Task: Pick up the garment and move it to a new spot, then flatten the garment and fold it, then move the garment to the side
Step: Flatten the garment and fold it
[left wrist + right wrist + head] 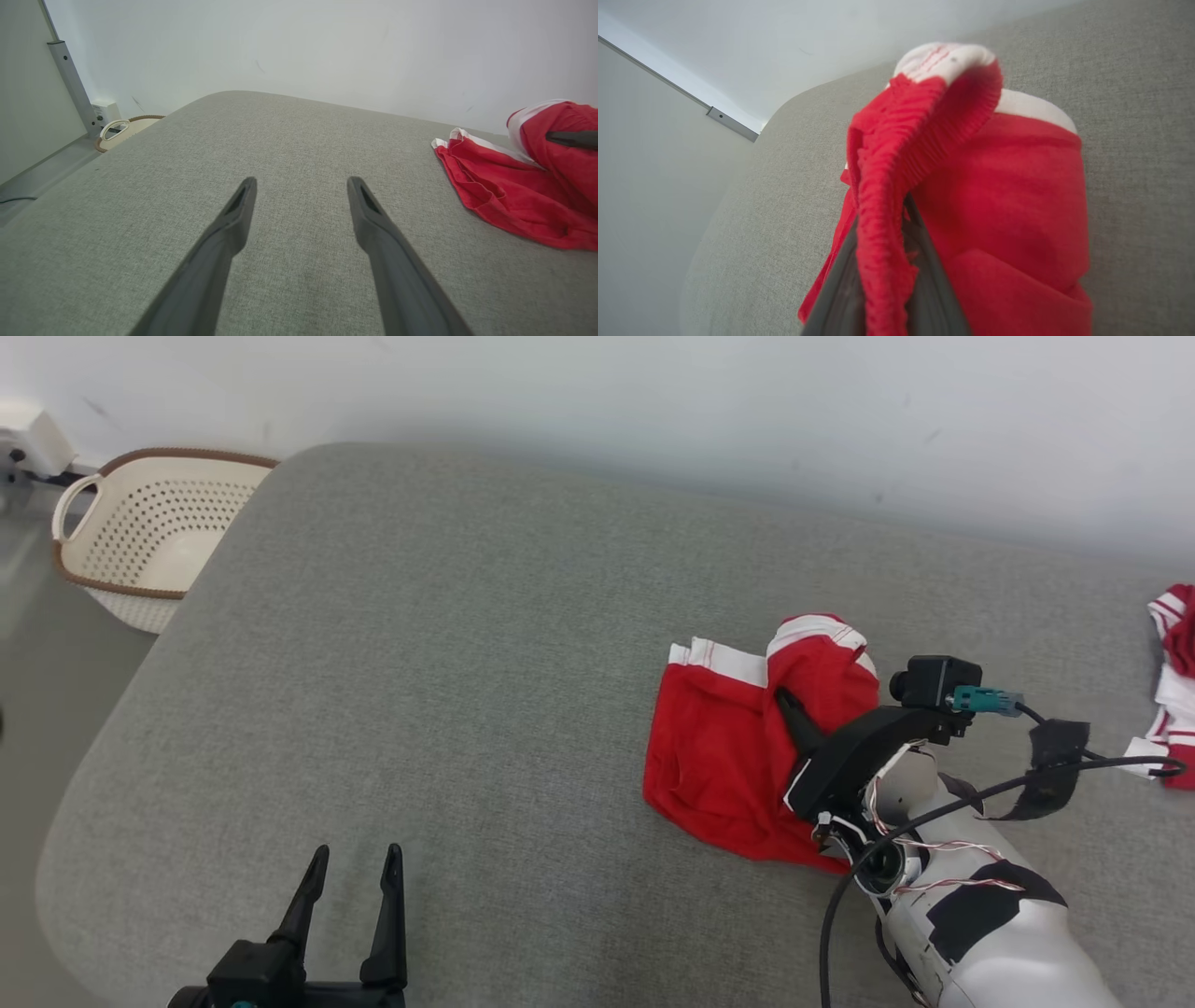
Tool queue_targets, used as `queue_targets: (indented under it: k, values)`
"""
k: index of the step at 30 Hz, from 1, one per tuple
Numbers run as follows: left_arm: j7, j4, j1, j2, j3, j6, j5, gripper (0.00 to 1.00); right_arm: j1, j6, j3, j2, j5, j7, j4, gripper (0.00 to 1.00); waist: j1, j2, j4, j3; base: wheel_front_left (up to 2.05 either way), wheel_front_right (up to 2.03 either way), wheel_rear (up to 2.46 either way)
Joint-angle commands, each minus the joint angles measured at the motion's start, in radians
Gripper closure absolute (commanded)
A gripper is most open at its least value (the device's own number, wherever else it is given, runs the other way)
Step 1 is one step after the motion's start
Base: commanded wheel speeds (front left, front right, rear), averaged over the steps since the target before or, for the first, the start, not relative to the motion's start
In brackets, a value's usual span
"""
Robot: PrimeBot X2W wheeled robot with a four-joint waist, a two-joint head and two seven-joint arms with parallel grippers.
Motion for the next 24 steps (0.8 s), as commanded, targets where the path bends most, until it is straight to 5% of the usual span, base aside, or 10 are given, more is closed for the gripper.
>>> queue_targets:
  k: [1, 6, 7, 8, 15, 24]
  values:
    - [-0.003, 0.004, -0.01, 0.0, -0.003, 0.005, -0.012, 0.0, -0.009, -0.001, 0.001, 0.004, -0.008, -0.003, 0.013, 1.0, 0.0, 0.0, 0.018, 0.008, 0.0, 0.0, 0.0]
    - [-0.003, 0.01, -0.014, 0.001, -0.014, 0.015, -0.017, 0.0, -0.031, -0.001, 0.012, 0.026, -0.03, -0.022, 0.072, 0.96, 0.0, 0.0, 0.031, 0.008, 0.0, 0.0, 0.0]
    - [-0.003, 0.01, -0.014, 0.001, -0.015, 0.015, -0.017, 0.0, -0.037, -0.001, 0.017, 0.023, -0.042, -0.031, 0.084, 0.23, 0.0, 0.0, 0.032, 0.008, 0.0, 0.0, 0.0]
    - [-0.003, 0.011, -0.014, 0.0, -0.014, 0.015, -0.018, 0.0, -0.04, -0.001, 0.02, 0.025, -0.044, -0.038, 0.091, 0.0, 0.0, 0.0, 0.032, 0.007, 0.0, 0.0, 0.0]
    - [-0.003, 0.01, -0.001, 0.001, 0.004, 0.016, -0.005, 0.0, -0.018, -0.001, 0.053, 0.024, -0.032, -0.094, 0.043, 0.0, 0.0, 0.0, 0.008, -0.007, 0.0, 0.0, 0.0]
    - [-0.003, -0.005, 0.017, 0.0, 0.03, 0.011, 0.005, 0.0, 0.058, -0.001, 0.024, -0.09, -0.012, -0.185, -0.081, 0.0, 0.0, 0.0, -0.032, -0.012, 0.0, 0.0, 0.0]
